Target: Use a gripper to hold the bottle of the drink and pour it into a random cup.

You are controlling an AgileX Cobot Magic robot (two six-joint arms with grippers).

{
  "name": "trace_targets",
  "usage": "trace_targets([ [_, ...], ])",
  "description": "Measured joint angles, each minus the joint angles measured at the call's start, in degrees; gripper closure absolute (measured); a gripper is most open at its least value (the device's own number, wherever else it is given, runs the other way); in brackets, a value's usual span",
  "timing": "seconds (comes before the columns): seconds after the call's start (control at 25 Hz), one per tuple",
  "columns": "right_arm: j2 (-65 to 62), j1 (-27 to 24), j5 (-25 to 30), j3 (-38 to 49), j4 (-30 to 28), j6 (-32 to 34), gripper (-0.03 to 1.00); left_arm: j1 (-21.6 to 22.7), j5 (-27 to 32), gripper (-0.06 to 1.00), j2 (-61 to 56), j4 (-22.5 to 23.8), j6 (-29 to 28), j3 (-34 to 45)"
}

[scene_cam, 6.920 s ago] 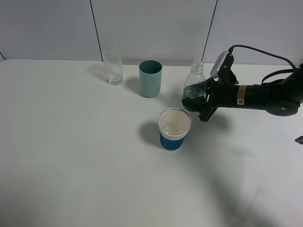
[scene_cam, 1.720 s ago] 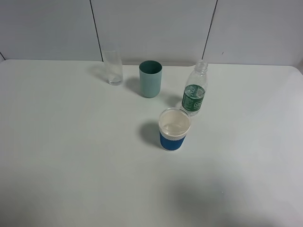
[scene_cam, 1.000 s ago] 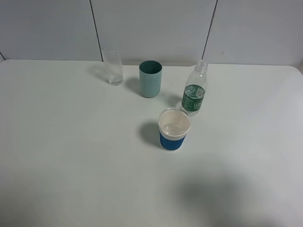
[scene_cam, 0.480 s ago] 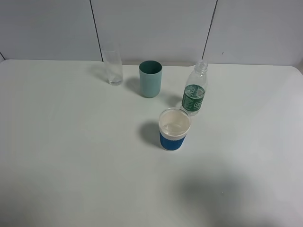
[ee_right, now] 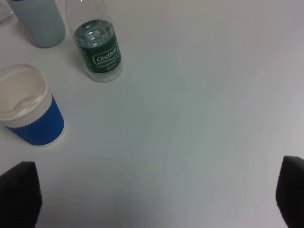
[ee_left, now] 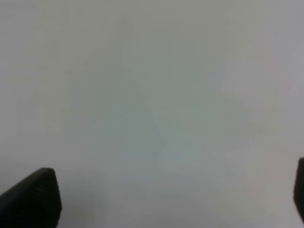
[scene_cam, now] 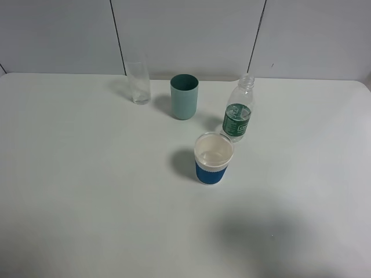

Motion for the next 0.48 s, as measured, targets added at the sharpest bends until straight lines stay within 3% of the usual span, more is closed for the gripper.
trace_targets([
  [0.48,0.00,0.00,0.00,0.00,0.00,0.00,-0.02,0.00,0.00,-0.05,0.00,0.00,0.00,0.00],
])
